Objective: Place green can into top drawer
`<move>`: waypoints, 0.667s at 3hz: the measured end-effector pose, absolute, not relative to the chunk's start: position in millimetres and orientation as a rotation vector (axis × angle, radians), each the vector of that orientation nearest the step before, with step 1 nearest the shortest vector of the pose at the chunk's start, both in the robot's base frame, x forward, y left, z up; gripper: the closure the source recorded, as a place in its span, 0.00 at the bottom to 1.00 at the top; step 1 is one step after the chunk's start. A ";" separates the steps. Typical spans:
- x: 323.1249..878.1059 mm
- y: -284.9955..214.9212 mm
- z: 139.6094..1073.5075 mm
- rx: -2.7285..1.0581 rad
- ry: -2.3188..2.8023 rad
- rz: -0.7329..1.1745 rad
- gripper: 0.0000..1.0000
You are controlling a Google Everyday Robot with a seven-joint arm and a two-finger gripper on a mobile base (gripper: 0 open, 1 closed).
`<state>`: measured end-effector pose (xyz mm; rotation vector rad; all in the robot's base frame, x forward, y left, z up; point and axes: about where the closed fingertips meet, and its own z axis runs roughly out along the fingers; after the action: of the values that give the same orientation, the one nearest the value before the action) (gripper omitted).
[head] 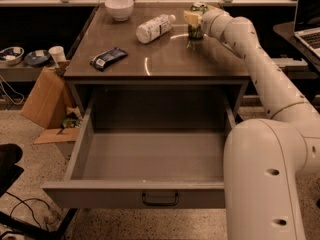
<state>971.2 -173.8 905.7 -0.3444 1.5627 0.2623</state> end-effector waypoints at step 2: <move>971.2 -173.8 905.7 -0.344 1.563 0.262 0.88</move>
Offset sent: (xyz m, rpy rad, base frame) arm 0.0000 0.0000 0.0000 0.0000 0.0000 0.0000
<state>971.2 -173.8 905.7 -0.3445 1.5628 0.2624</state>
